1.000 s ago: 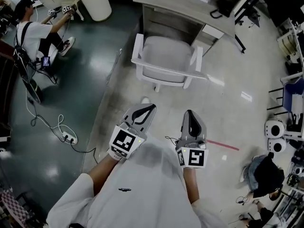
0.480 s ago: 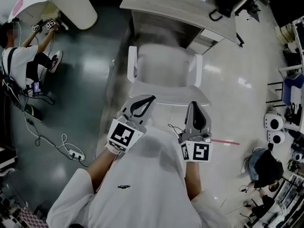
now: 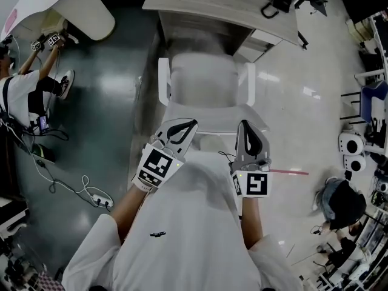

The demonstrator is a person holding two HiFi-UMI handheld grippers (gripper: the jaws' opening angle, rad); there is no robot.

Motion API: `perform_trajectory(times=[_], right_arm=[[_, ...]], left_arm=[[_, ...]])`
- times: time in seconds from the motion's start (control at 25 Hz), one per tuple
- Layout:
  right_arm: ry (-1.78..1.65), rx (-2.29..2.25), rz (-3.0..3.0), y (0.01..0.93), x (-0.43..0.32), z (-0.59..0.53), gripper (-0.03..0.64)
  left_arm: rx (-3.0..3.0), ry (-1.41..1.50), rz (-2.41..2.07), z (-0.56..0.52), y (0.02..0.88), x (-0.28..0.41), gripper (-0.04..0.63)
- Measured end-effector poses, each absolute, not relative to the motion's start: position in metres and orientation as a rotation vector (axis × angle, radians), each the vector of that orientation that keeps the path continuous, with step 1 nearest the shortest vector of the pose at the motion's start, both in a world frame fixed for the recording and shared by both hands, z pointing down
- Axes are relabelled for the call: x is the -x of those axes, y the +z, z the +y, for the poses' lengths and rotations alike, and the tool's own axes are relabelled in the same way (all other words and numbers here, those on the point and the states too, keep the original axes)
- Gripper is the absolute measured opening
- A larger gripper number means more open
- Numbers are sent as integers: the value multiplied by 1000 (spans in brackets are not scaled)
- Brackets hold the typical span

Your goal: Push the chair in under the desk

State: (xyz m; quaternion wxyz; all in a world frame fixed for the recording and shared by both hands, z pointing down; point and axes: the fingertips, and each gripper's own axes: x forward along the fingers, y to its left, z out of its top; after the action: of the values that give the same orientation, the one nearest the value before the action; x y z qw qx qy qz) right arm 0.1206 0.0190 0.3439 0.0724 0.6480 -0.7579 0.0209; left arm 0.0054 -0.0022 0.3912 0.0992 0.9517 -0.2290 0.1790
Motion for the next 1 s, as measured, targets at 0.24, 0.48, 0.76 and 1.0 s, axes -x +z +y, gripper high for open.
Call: perform_trajectory(times=[0.24, 0.48, 0.76, 1.0], right_arm=[[119, -1890, -2243, 363, -126, 29, 12], [185, -1766, -2233, 395, -128, 30, 39], [200, -1386, -2215, 449, -107, 38, 138], [281, -1096, -2150, 506, -93, 51, 174]], left_arm=[[-2827, 587, -608, 11, 401, -15, 9], [-2840, 648, -556, 15, 413, -21, 9], [-2824, 822, -402, 34, 453, -23, 125], [-2773, 983, -313, 40, 499, -17, 184]])
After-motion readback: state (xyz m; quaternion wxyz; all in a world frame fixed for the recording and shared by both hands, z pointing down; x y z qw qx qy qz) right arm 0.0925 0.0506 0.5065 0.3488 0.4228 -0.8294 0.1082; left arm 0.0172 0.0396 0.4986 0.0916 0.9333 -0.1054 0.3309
